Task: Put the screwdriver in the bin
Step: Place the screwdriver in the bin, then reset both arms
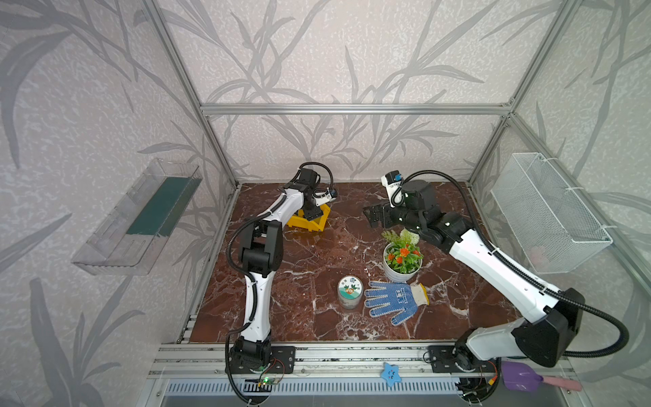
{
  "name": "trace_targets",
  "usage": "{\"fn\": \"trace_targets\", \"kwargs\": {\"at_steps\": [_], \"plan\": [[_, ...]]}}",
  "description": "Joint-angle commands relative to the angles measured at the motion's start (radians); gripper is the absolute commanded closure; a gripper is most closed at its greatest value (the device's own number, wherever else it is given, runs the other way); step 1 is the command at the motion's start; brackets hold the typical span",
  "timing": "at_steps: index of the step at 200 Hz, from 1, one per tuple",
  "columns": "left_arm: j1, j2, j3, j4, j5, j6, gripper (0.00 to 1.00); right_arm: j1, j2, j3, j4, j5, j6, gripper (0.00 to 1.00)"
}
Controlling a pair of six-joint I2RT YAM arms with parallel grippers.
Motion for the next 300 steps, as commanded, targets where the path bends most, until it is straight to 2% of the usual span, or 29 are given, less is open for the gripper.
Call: {"fn": "trace_targets", "kwargs": {"at_steps": [1,12,77,93,112,137,156,184,219,244,258,276,289,300], "plan": [[-0.005,-0.096,-0.019,0.012,0.031,-0.052,0.04,-0.006,-0.043,0.014,-0.03,0.039,-0.023,0.01],[-0.004,-0.139,-0.046,0.053,0.044,-0.087,0.01,-0.019,-0.051,0.016,-0.032,0.057,-0.024,0.01],[0.029,-0.399,-0.217,0.301,0.083,-0.319,0.01,-0.222,-0.102,-0.047,0.034,0.167,0.088,0.01],[0.045,-0.457,-0.275,0.368,0.048,-0.411,0.01,-0.282,-0.114,-0.102,0.077,0.224,0.104,0.01],[0.069,-0.545,-0.413,0.502,0.005,-0.536,0.01,-0.338,-0.137,-0.208,0.173,0.316,0.098,0.01],[0.102,-0.671,-0.623,0.687,-0.091,-0.706,0.01,-0.372,-0.167,-0.362,0.349,0.449,0.011,0.01],[0.148,-0.745,-0.759,0.761,-0.14,-0.837,0.01,-0.393,-0.169,-0.426,0.408,0.536,-0.03,0.01],[0.21,-0.825,-0.936,0.831,-0.266,-0.953,0.01,-0.427,-0.155,-0.515,0.507,0.585,-0.133,0.01],[0.273,-0.891,-1.126,0.876,-0.429,-1.094,0.01,-0.43,-0.09,-0.626,0.595,0.681,-0.262,0.01],[0.283,-0.874,-1.213,0.877,-0.589,-1.214,0.01,-0.429,-0.057,-0.71,0.651,0.702,-0.239,0.01],[0.282,-0.861,-1.258,0.891,-0.603,-1.247,0.01,-0.429,-0.047,-0.749,0.663,0.677,-0.175,0.01],[0.28,-0.845,-1.324,0.956,-0.636,-1.252,0.01,-0.413,-0.031,-0.826,0.758,0.662,-0.164,0.01],[0.28,-0.836,-1.379,1.075,-0.635,-1.235,0.01,-0.407,-0.019,-0.881,0.868,0.65,-0.191,0.01],[0.281,-0.825,-1.4,1.145,-0.61,-1.202,0.01,-0.394,-0.031,-0.888,0.877,0.644,-0.19,0.01]]}}
